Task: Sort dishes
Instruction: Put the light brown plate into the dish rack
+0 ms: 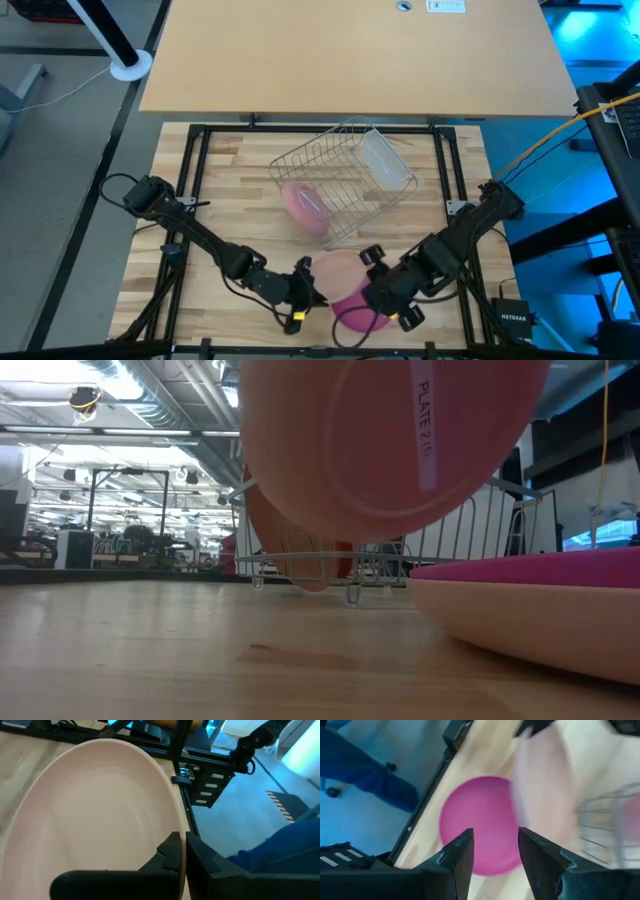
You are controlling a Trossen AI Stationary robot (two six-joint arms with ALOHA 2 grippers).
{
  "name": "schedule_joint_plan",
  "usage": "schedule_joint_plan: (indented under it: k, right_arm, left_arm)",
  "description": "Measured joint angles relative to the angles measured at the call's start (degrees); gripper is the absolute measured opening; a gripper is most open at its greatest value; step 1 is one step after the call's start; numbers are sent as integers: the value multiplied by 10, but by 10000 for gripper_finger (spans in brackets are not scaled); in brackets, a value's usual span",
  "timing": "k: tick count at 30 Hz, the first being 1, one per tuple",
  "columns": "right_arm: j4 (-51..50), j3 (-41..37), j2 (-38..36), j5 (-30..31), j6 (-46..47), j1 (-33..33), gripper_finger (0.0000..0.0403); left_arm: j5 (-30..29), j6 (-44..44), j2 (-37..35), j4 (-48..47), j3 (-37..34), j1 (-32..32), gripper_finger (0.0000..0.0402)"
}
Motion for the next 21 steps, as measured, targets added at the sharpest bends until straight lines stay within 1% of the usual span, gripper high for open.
schedule_joint_plan:
  k: [2,7,9,14,21]
  right_arm:
    - [-34,40,0,23,-1,2,159]
    - [-138,143,0,109,-6,3,159]
    - [-133,170,-6,141,-8,3,159]
    - [-137,207,-40,184,-36,2,159]
    - [-137,206,-109,277,-46,2,159]
  left_arm:
    - [2,-13,0,1,0,0,0]
    - [-4,-57,0,20,0,0,0]
    - [-9,-67,0,49,0,0,0]
    - [-31,-73,0,137,0,2,0]
    - [-111,-61,0,246,0,16,0]
